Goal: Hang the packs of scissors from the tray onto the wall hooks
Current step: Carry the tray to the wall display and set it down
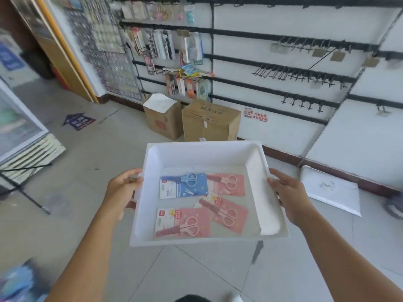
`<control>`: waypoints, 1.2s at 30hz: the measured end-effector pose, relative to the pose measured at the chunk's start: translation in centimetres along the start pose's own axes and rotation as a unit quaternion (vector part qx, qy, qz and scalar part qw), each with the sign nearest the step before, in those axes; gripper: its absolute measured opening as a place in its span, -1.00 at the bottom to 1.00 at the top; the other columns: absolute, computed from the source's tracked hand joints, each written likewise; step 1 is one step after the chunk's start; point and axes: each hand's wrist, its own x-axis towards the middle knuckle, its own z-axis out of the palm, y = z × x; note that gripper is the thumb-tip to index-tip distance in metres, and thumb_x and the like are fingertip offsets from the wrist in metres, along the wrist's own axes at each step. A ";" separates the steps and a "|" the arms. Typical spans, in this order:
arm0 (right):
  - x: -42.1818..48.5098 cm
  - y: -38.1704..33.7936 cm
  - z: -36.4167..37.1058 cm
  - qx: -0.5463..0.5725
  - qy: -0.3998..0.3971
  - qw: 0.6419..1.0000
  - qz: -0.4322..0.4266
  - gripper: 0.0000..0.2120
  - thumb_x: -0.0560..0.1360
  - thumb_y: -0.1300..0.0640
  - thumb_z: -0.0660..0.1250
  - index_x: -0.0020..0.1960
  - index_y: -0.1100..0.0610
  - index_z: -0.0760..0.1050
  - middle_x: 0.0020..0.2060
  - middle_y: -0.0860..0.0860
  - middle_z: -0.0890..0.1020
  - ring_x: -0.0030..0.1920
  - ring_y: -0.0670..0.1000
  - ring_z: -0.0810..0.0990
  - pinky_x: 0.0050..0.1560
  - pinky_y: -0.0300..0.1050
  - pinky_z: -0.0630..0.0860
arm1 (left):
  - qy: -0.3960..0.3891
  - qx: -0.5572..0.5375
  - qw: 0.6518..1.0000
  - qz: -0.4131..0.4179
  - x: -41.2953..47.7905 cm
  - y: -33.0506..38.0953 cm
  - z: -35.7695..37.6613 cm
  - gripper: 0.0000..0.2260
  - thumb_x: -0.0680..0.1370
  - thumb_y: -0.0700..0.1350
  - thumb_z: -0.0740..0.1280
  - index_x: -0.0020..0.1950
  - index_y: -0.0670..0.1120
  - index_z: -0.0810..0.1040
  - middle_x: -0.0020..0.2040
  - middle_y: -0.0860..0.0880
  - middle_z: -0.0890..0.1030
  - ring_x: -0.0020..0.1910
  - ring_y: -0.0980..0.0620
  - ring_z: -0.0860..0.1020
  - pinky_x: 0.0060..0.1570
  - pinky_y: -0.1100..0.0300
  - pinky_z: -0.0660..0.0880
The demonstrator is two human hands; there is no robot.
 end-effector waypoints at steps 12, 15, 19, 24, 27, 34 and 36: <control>22.5 -8.1 12.4 0.005 0.012 1.000 -0.008 -0.68 0.65 0.27 0.24 0.00 -0.12 0.61 -0.24 -0.06 0.65 -0.44 -0.19 0.58 -0.51 -0.39 0.42 | 0.019 0.002 1.000 0.013 26.6 6.1 3.7 -0.73 0.58 -0.24 0.31 0.22 0.01 0.61 -0.10 -0.03 0.62 -0.16 -0.11 0.58 -0.30 0.08 0.52; 27.2 -10.5 16.0 0.020 0.038 0.999 -0.005 -0.73 0.64 0.22 0.26 0.05 -0.08 0.66 -0.21 -0.07 0.70 -0.30 -0.07 0.61 -0.39 -0.30 0.47 | -0.005 0.011 1.000 0.017 34.4 8.7 4.2 -0.74 0.59 -0.23 0.31 0.22 0.02 0.60 -0.10 -0.03 0.61 -0.20 -0.05 0.57 -0.34 0.13 0.49; 33.4 -13.5 19.7 0.028 0.059 0.998 0.013 -0.73 0.63 0.17 0.29 -0.07 -0.10 0.70 -0.26 -0.14 0.72 -0.31 -0.11 0.64 -0.30 -0.20 0.48 | -0.014 0.022 0.999 0.021 43.4 12.5 5.6 -0.74 0.61 -0.20 0.29 0.25 0.00 0.59 -0.12 0.02 0.59 -0.20 0.02 0.56 -0.30 0.15 0.48; 42.5 -16.3 22.6 0.057 0.106 0.993 0.014 -0.77 0.62 0.19 0.31 -0.06 -0.05 0.68 -0.22 -0.08 0.70 -0.36 -0.13 0.60 -0.48 -0.35 0.43 | -0.037 0.041 0.998 0.031 53.4 15.9 9.0 -0.76 0.62 -0.20 0.29 0.24 0.00 0.59 -0.12 0.00 0.59 -0.19 0.03 0.56 -0.30 0.15 0.49; 49.0 -17.3 23.5 0.054 0.115 0.992 0.021 -0.80 0.63 0.16 0.30 0.02 -0.01 0.70 -0.24 -0.05 0.70 -0.40 -0.12 0.60 -0.50 -0.37 0.43 | -0.042 0.054 0.997 0.027 59.2 17.5 12.0 -0.77 0.62 -0.22 0.28 0.21 0.02 0.58 -0.11 -0.01 0.59 -0.17 0.04 0.56 -0.27 0.16 0.48; 62.5 -19.9 24.6 0.052 0.137 0.988 0.042 -0.77 0.66 0.16 0.26 0.01 0.00 0.69 -0.36 -0.11 0.67 -0.49 -0.19 0.57 -0.50 -0.37 0.43 | -0.059 0.090 0.994 0.012 71.6 21.5 18.4 -0.73 0.60 -0.27 0.30 0.21 0.02 0.59 -0.05 -0.09 0.63 -0.12 -0.06 0.57 -0.16 0.07 0.52; 65.3 -20.8 25.0 0.058 0.151 0.986 0.049 -0.76 0.66 0.17 0.25 0.05 -0.01 0.69 -0.32 -0.12 0.69 -0.46 -0.18 0.60 -0.48 -0.36 0.45 | -0.073 0.100 0.992 0.001 74.8 22.5 19.9 -0.72 0.59 -0.27 0.30 0.18 0.05 0.59 0.00 -0.13 0.64 -0.08 -0.11 0.58 -0.11 0.01 0.53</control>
